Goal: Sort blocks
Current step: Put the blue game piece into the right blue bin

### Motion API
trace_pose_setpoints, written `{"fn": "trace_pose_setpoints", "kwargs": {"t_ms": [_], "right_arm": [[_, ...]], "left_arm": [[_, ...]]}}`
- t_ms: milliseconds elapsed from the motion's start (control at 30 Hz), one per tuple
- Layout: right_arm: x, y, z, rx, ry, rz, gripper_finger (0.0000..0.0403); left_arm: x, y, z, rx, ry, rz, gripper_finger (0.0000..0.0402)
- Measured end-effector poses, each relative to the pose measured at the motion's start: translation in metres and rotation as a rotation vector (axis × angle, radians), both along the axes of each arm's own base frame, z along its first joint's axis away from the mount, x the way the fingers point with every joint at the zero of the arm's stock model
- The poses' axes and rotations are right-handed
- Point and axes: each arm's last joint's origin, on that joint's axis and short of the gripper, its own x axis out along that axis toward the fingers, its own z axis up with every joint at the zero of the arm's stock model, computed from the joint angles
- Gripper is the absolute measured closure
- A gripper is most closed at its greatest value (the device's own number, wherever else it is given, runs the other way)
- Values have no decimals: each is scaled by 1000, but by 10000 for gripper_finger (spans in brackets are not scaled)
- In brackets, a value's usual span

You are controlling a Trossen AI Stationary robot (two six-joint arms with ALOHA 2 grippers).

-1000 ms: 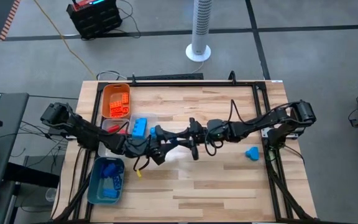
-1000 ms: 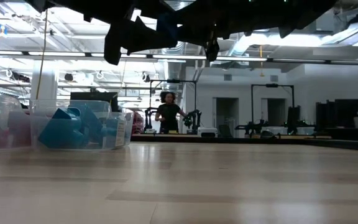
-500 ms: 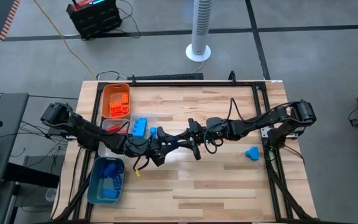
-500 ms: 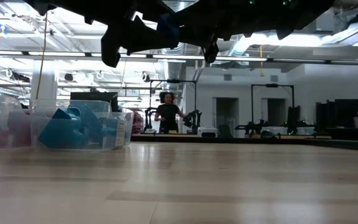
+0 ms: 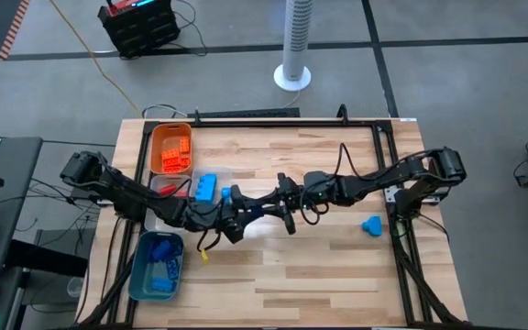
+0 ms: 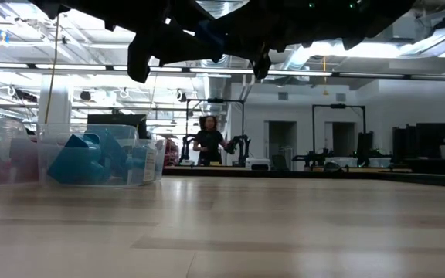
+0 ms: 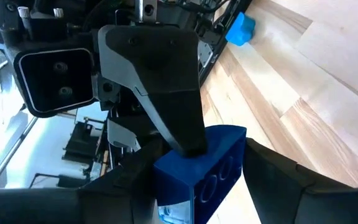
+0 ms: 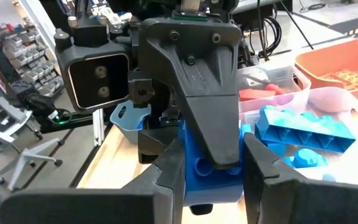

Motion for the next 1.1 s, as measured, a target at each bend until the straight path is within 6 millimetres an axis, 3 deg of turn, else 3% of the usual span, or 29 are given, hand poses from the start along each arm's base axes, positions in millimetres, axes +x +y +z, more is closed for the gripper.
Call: {"fn": "trace_pose_setpoints", "kwargs": {"t_ms": [133, 267, 533, 733, 933, 1100], "right_arm": [[0, 1, -1, -27, 2, 9, 292], [0, 2, -1, -29, 4, 9, 257], [-1, 3, -5, -18, 30, 19, 193], [-1, 3, -5, -19, 38, 20, 190], [-3, 3, -10, -20, 102, 40, 193], [-10, 2, -13, -27, 195, 42, 192]], "left_arm": [[0, 0, 0, 3, -2, 9, 204], [0, 0, 0, 1, -5, 12, 213], [0, 0, 3, 2, -23, 25, 278], [-1, 0, 2, 1, -16, 25, 317], [-5, -7, 2, -2, -22, 90, 312], [-27, -29, 9, -43, -6, 142, 308]]}}
